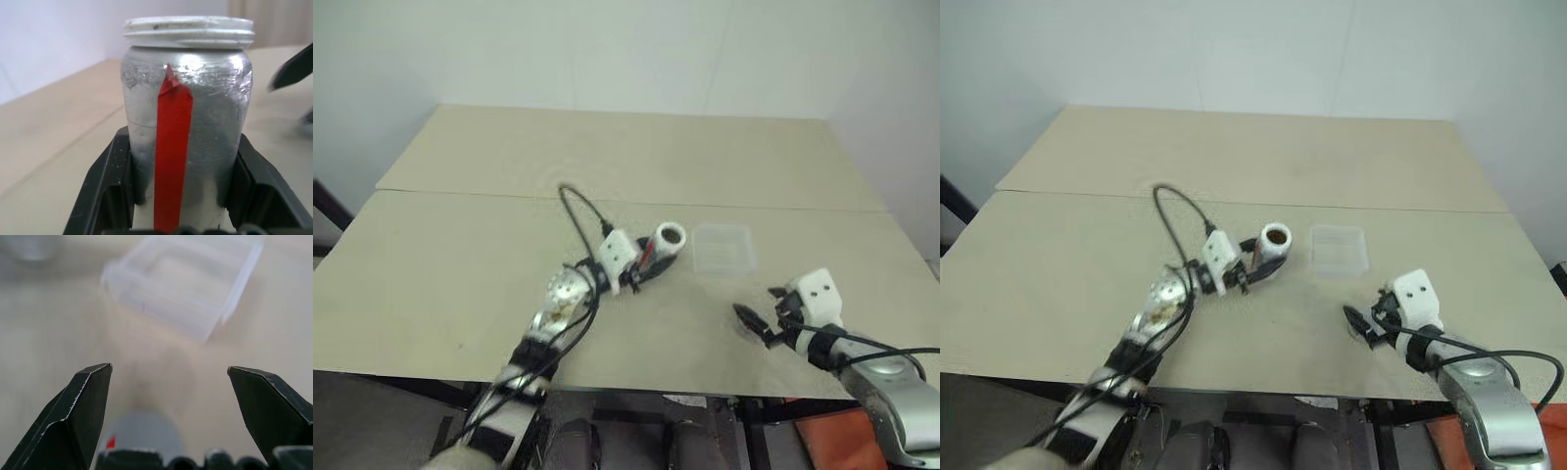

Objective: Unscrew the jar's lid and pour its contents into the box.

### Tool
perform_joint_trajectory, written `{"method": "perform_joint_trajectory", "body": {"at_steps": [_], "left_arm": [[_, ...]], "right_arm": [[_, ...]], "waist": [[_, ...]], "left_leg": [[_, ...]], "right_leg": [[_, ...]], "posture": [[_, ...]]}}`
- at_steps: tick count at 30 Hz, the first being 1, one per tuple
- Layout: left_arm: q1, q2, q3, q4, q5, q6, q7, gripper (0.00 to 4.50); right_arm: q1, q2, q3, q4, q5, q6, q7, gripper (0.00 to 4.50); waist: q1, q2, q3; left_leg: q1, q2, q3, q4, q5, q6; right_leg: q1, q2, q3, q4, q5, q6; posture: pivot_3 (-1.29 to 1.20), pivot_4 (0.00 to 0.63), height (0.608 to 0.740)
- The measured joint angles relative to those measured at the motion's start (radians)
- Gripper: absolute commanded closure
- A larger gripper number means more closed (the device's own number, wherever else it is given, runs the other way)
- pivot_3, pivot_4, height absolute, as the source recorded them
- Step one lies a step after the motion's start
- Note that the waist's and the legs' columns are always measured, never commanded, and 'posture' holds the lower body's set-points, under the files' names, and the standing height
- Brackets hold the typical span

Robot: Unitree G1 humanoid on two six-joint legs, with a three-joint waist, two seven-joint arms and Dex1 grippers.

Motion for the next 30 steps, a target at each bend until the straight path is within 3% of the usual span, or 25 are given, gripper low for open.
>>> {"method": "perform_joint_trajectory", "body": {"at_steps": [4, 7, 11, 13, 20, 24, 30], "left_arm": [[-0.276, -0.013, -0.034, 0.288, 0.135, -0.06, 0.107, 2.52], [-0.39, -0.033, -0.074, 0.441, 0.22, -0.098, 0.18, 2.52], [-0.504, -0.081, -0.171, 0.61, 0.373, -0.117, 0.356, 2.52], [-0.565, -0.089, -0.307, 0.672, 0.537, -0.123, 0.523, 2.52], [-0.711, -0.121, -0.731, 0.749, 1.014, -0.123, 0.954, 2.52], [-0.73, -0.142, -0.919, 0.773, 1.219, -0.063, 1.14, 2.52], [-0.756, -0.162, -0.989, 0.786, 1.315, -0.027, 1.213, 2.52]], "right_arm": [[-0.015, 0.018, 0.009, -0.005, -0.014, -0.028, -0.003, 0.03], [-0.02, 0.042, 0.01, -0.013, -0.018, -0.036, -0.012, 0.03], [-0.021, 0.068, 0.01, -0.034, -0.019, -0.036, -0.035, 0.03], [-0.014, 0.084, 0.009, -0.052, -0.02, -0.038, -0.047, 0.03], [0.081, 0.116, -0.01, -0.114, -0.015, -0.055, -0.056, 0.03], [0.127, 0.147, -0.038, -0.169, -0.01, -0.055, -0.086, 0.03], [0.157, 0.172, -0.049, -0.212, 0.014, -0.054, -0.109, 0.03]], "waist": [[0.001, 0.0, 0.0], [0.001, 0.0, 0.0], [0.002, -0.001, 0.0], [0.003, -0.001, 0.001], [0.015, -0.001, 0.001], [0.015, -0.002, 0.001], [0.015, -0.002, 0.001]], "left_leg": [[-0.003, -0.001, 0.002, 0.0, 0.0, 0.0], [-0.004, -0.001, 0.003, 0.0, 0.0, -0.001], [-0.007, -0.001, 0.003, 0.0, 0.0, 0.0], [-0.007, -0.001, 0.003, 0.0, 0.0, 0.0], [-0.008, -0.001, 0.003, 0.0, -0.001, 0.001], [-0.008, -0.001, 0.003, 0.0, -0.001, 0.001], [-0.009, 0.0, 0.002, 0.0, -0.001, 0.002]], "right_leg": [[-0.001, 0.0, -0.001, -0.004, 0.001, 0.001], [-0.001, 0.0, -0.001, -0.006, 0.001, 0.002], [-0.003, 0.0, -0.001, -0.006, 0.001, 0.003], [-0.003, 0.0, -0.001, -0.006, 0.001, 0.003], [-0.004, 0.0, -0.001, -0.006, 0.0, 0.003], [-0.005, 0.0, -0.001, -0.005, 0.0, 0.003], [-0.007, -0.001, -0.001, -0.005, 0.0, 0.003]], "posture": [[0.0, 0.15, 0.74], [0.0, 0.15, 0.74], [0.0, 0.15, 0.74], [0.0, 0.15, 0.74], [0.0, 0.15, 0.74], [0.0, 0.15, 0.74], [0.0, 0.15, 0.74]]}}
